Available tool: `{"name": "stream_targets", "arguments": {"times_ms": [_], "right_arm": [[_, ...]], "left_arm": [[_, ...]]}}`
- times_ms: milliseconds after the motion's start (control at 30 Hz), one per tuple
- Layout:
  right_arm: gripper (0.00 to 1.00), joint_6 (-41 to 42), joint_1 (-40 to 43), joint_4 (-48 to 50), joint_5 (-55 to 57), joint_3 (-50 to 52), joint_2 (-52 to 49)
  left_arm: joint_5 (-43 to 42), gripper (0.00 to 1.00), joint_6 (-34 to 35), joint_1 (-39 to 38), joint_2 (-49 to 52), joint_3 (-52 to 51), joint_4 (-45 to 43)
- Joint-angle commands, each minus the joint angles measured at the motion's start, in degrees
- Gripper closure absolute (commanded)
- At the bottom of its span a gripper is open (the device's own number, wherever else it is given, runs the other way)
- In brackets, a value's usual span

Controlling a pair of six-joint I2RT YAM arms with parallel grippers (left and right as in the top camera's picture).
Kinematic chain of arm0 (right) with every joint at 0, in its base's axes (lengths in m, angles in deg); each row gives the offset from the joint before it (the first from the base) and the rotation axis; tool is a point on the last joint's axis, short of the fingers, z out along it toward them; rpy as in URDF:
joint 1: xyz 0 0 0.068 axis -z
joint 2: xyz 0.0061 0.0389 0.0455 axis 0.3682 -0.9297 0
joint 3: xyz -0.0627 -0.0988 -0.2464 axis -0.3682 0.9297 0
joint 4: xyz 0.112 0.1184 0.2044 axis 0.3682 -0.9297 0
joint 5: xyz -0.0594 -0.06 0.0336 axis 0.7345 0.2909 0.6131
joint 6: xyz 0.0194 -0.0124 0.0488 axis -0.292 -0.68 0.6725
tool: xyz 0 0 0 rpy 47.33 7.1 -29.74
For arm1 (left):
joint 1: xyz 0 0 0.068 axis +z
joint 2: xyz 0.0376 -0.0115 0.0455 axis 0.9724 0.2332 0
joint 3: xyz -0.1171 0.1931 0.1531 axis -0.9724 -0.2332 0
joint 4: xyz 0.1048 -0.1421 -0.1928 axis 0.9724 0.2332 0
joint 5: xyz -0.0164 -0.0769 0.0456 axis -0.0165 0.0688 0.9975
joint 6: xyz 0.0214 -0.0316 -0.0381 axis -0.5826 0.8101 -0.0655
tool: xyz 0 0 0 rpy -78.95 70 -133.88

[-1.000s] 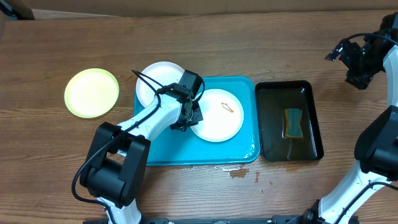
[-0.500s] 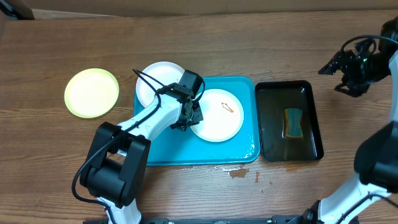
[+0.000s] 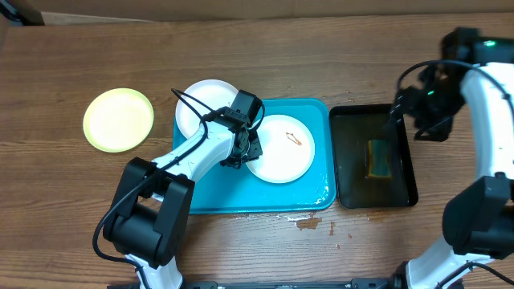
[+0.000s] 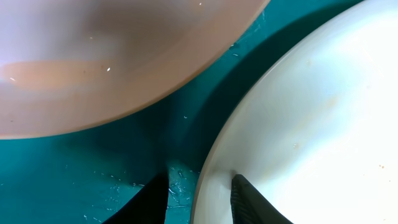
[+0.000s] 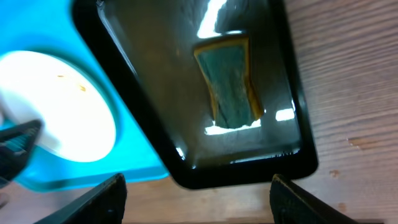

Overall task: Clean dirty plates on tray and stack at the side
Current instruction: 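Grasp the sponge in the black tray with the right gripper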

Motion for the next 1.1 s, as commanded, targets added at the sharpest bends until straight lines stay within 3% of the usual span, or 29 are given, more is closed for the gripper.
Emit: {"name": "stream_targets", "arguments": {"times_ms": [0,300,667,700,833,900,933,1000,1033,1067], "right_arm": [[0.25,4.63,-4.15,3.76,6.75,5.53,0.83],[0.24,6.14,-8.39,22.88,14.60,22.53,0.81],[0.28,6.29,-8.22,33.92,14.64,34.60,0.81],[0.33,6.29,-8.26,34.99,14.64,35.45,0.81],[0.81,6.05,-8.26,36.17,14.64,36.46,0.81],[0.96,5.84,-8.26,35.80,14.64,36.24,0.81],[0.96,5.81,-8.26,35.78,14.64,36.20,0.81],[0.94,5.73,-8.26,36.20,14.67,36.17,0.81],[0.60,5.62,-8.24,36.48,14.67,36.17,0.81],[0.35,5.62,-8.24,36.81,14.73,36.17,0.81]], "left_arm": [[0.98,0.63,-0.55,0.09,0.42,-0.02,-0.02],[1.03,0.62,-2.51,0.07,0.42,-0.09,0.09],[1.18,0.61,-2.49,0.09,0.63,-0.09,0.11],[1.18,0.61,-2.49,0.07,0.63,-0.09,0.11],[1.16,0.61,-2.49,0.09,0.63,-0.09,0.20],[1.18,0.61,-2.49,0.09,0.63,-0.09,0.22],[1.18,0.61,-2.49,0.09,0.63,-0.09,0.22],[1.18,0.61,-2.49,0.07,0.63,-0.09,0.22],[1.16,0.61,-2.49,0.07,0.63,-0.09,0.22],[1.18,0.61,-2.49,0.07,0.63,-0.09,0.22]]}}
